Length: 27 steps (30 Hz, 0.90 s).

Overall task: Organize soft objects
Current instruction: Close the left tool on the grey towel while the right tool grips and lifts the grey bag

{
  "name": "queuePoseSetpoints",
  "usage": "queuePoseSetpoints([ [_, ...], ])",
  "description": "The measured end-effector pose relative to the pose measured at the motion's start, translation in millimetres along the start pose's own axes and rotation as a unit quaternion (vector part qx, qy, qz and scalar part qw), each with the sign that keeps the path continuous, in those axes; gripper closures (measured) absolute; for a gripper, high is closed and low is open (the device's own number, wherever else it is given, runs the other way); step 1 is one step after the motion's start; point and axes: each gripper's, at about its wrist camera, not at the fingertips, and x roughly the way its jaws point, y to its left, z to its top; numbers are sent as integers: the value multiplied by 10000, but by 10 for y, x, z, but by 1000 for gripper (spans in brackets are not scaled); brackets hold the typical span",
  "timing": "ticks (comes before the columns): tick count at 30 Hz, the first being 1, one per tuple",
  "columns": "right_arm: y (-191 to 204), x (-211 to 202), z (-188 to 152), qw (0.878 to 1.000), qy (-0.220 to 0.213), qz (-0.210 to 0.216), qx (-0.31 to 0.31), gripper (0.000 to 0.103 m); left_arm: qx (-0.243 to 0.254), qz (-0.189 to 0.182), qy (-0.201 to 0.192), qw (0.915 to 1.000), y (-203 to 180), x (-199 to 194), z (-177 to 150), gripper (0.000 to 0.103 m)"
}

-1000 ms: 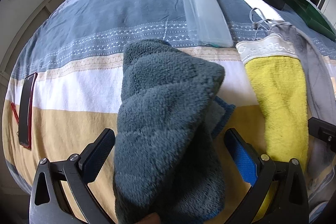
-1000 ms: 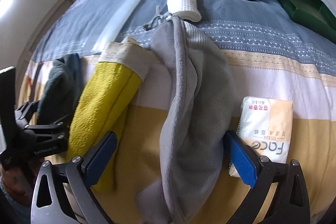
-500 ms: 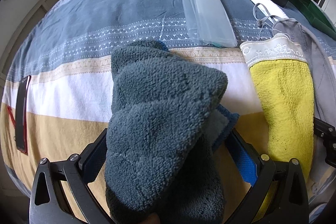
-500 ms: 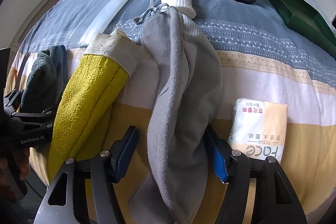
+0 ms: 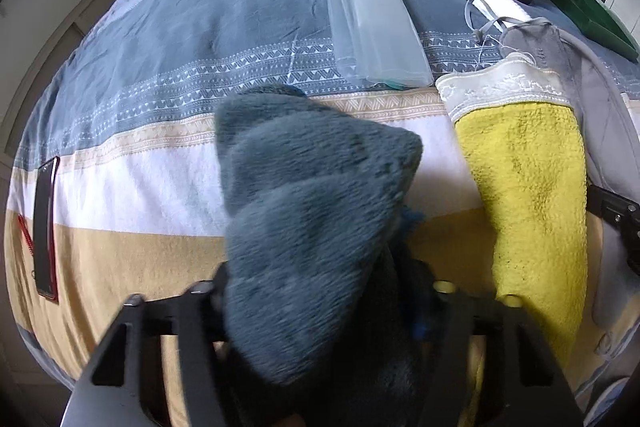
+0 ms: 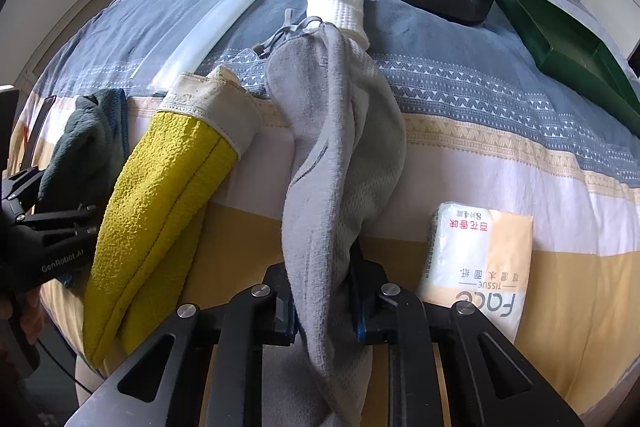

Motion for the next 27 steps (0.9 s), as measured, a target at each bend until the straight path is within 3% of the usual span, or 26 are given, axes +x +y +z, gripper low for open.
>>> queuePoseSetpoints([
  [2, 13, 5, -6, 10000, -40, 0, -60, 86, 35, 75, -20, 10000, -75, -25, -4, 69],
  [8, 24, -7, -51, 9998, -108, -5, -171, 88, 198, 260, -140, 9994, -172, -107, -89, 79],
  [18, 78, -315, -41, 9982, -493, 203, -271, 89, -11, 278, -486, 9984, -158, -487, -202, 80],
  [27, 182, -886, -72, 9932, -1024, 320, -453, 89, -213, 470, -925, 9944, -109, -1033, -192, 80],
])
